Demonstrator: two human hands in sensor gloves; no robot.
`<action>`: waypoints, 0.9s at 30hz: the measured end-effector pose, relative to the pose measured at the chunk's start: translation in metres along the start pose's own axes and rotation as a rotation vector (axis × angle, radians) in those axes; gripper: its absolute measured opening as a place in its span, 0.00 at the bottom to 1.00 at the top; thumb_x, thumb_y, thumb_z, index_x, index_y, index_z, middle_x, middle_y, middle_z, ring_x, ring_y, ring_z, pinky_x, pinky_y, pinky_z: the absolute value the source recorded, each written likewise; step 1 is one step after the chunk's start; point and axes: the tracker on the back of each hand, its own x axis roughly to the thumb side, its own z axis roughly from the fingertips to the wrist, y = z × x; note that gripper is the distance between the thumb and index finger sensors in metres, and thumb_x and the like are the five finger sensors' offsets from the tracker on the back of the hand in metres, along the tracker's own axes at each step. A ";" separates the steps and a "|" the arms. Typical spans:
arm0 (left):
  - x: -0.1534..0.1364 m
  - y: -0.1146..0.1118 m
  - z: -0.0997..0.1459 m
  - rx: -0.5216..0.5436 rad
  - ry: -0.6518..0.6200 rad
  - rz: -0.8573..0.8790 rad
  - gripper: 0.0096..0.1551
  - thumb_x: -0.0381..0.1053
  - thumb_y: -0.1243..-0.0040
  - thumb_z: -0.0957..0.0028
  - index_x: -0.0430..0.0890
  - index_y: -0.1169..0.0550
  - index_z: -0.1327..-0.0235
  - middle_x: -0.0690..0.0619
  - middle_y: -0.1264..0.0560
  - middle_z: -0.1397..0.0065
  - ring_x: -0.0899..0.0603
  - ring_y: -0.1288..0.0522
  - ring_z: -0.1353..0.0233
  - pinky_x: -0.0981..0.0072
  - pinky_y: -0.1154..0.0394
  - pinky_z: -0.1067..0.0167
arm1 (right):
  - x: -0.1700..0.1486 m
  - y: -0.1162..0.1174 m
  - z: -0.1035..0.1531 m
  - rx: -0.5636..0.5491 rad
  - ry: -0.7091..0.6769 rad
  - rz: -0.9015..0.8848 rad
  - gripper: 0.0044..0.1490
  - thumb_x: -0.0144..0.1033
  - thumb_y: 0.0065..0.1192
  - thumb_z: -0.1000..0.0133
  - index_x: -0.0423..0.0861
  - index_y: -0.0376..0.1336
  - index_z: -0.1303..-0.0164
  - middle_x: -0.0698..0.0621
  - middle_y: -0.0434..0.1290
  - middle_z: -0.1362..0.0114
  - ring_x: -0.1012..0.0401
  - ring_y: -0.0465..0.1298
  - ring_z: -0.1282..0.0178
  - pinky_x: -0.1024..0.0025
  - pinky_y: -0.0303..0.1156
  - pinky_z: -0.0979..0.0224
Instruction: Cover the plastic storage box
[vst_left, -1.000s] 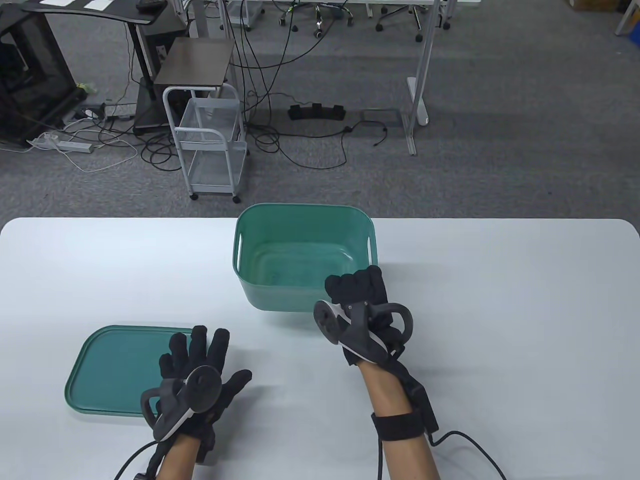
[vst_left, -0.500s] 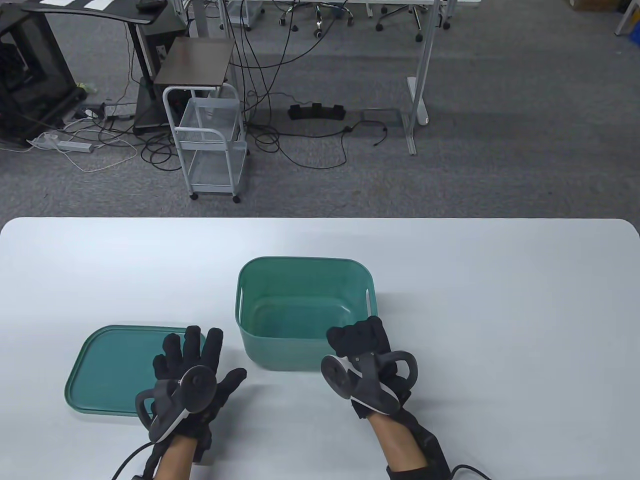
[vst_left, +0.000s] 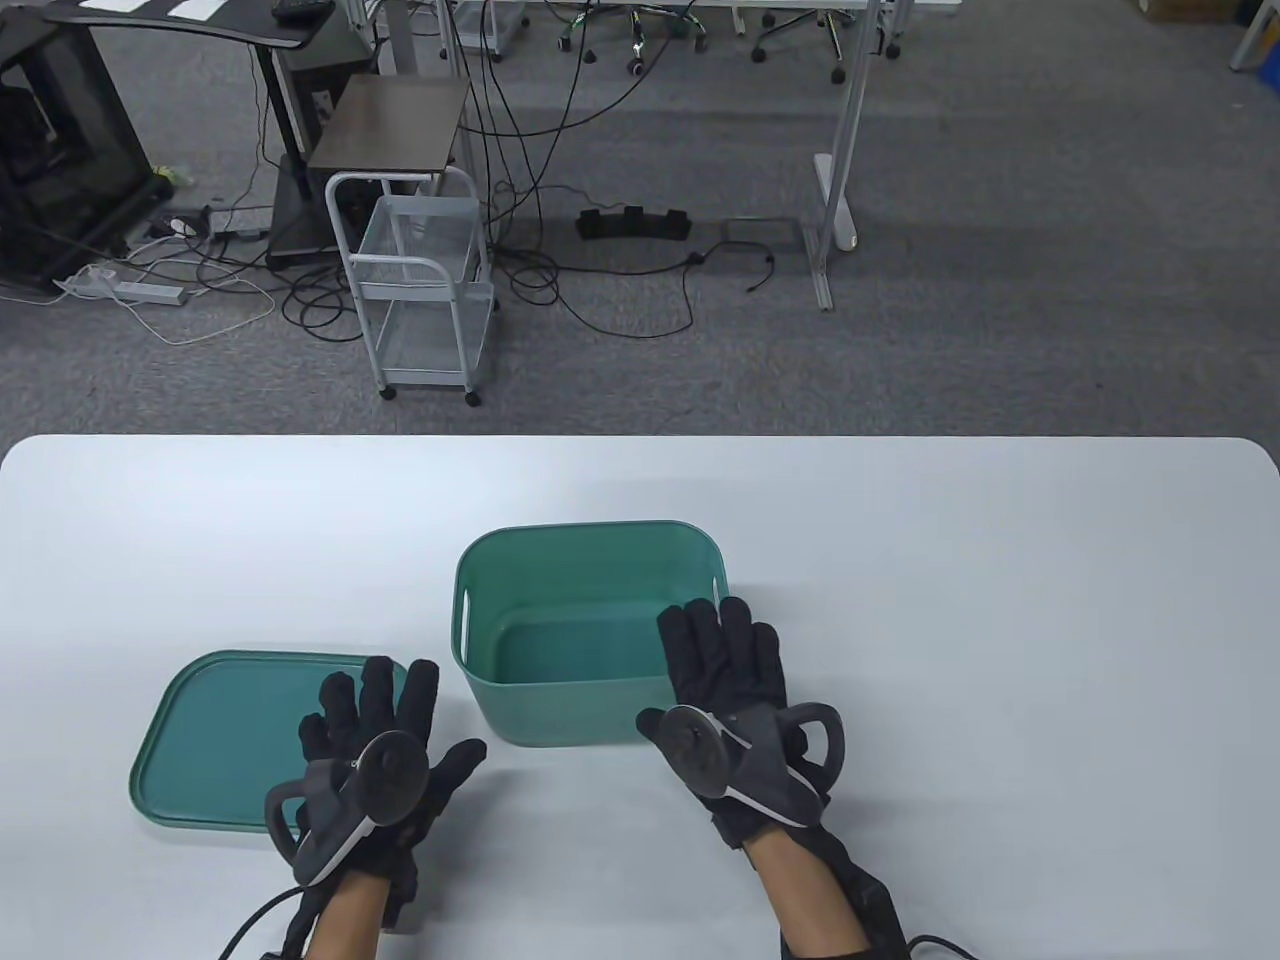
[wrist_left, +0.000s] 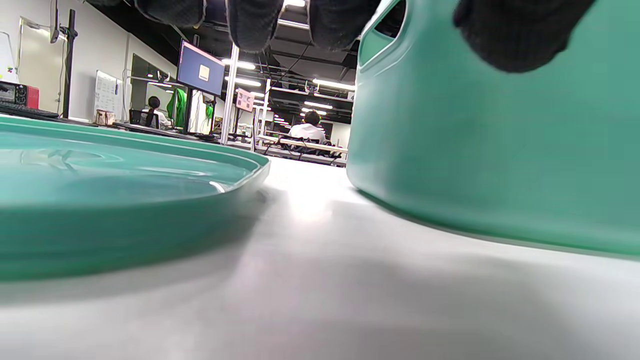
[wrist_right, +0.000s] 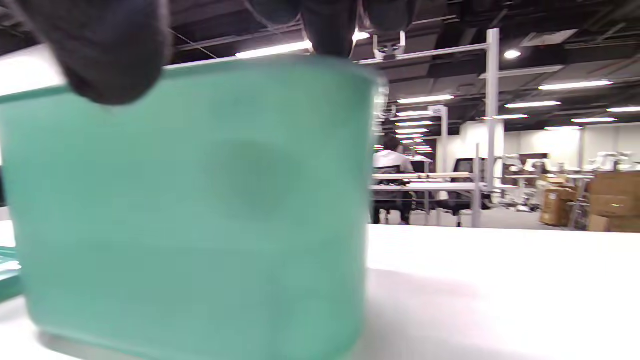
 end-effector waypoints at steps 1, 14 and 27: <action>0.000 0.000 0.000 -0.032 0.018 -0.002 0.57 0.79 0.44 0.54 0.60 0.44 0.12 0.40 0.49 0.07 0.20 0.53 0.13 0.20 0.51 0.25 | -0.008 0.001 0.005 0.015 0.028 0.003 0.67 0.67 0.58 0.50 0.42 0.36 0.14 0.35 0.46 0.08 0.35 0.43 0.12 0.39 0.42 0.18; -0.013 -0.020 -0.010 -0.354 0.253 -0.139 0.61 0.78 0.42 0.54 0.44 0.40 0.14 0.28 0.42 0.14 0.20 0.38 0.19 0.29 0.38 0.27 | -0.068 0.044 0.052 0.108 0.210 -0.033 0.69 0.70 0.58 0.50 0.40 0.35 0.14 0.33 0.41 0.09 0.35 0.38 0.13 0.38 0.39 0.19; 0.003 -0.016 -0.020 -0.297 0.215 -0.294 0.28 0.52 0.29 0.55 0.44 0.19 0.42 0.45 0.17 0.44 0.38 0.15 0.48 0.52 0.18 0.51 | -0.057 0.052 0.050 0.152 0.161 -0.040 0.66 0.66 0.59 0.49 0.41 0.37 0.14 0.34 0.44 0.09 0.36 0.40 0.13 0.39 0.41 0.19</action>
